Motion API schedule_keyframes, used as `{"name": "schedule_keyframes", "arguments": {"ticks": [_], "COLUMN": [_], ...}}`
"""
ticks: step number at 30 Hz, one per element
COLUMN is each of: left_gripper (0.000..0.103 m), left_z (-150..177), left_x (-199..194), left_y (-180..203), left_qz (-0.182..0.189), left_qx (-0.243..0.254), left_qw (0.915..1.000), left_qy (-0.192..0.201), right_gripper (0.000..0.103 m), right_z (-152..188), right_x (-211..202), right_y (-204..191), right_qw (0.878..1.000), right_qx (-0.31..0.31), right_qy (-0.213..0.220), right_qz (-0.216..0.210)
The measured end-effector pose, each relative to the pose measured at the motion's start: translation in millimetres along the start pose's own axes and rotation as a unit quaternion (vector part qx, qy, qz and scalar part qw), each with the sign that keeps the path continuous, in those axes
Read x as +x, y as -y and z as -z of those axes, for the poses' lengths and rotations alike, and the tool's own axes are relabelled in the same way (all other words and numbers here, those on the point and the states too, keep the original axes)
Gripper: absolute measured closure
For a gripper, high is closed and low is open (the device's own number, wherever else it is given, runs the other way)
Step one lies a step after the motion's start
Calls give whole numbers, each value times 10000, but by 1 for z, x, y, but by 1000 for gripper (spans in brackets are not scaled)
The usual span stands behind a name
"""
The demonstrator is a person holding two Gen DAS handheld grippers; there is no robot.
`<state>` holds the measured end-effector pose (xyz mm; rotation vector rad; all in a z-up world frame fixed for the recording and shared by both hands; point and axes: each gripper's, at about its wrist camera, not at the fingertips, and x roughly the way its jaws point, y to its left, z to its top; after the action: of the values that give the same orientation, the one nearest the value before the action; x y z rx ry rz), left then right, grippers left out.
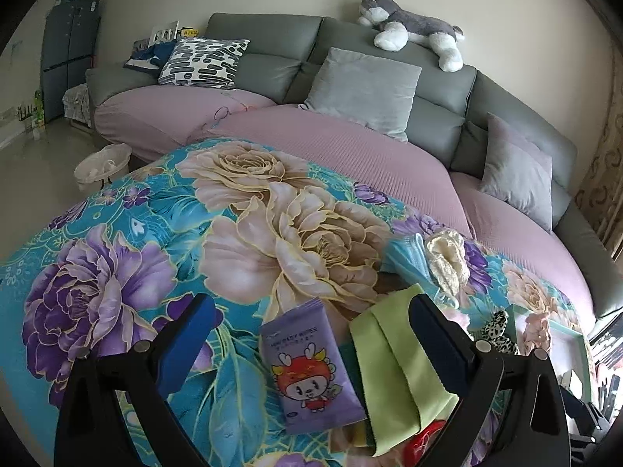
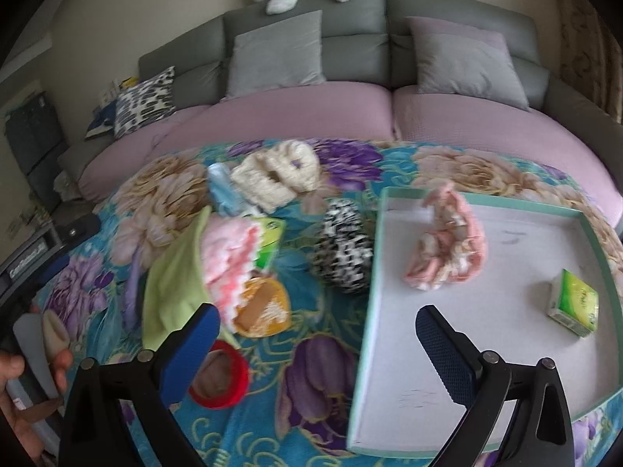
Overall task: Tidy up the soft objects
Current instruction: 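Withdraw both tools from the tray back over the bed, then grasp the red tape roll with the right tool while the left tool grasps the purple wipes pack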
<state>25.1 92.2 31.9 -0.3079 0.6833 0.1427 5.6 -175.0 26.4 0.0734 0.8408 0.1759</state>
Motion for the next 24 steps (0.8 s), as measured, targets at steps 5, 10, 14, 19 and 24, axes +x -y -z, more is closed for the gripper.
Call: {"name": "schedule_keyframes", "arguments": {"ticks": [5,10,14,19,24], "left_gripper": [3,3,3,3,3], "left_z": [1,7,15,23,27], "left_x": [6,20,31,43,52], "left_y": [-12,-18,-18,-18,-21], "left_qz": [-20,-104,-198,-28,189], "left_qx": [-207,-204,-14,-86,-322], "left_qw": [9996,9971,9934,9888,9866], "left_qy": [-181,-729,-1129,-1489,-1586], "right_gripper": [6,6,6,7,16], "right_z": [4,14,22,30,35], "right_x": [7,18,25,36,44], "right_y": [-20,-40,-52,-62,-68], "right_qw": [9993,9968,9943,9909,9884], "right_qx": [-262,-470,-660,-811,-916], "right_qy": [-150,-501,-716,-972,-1125], "right_qz": [-216,-409,-442,-449,-458]}}
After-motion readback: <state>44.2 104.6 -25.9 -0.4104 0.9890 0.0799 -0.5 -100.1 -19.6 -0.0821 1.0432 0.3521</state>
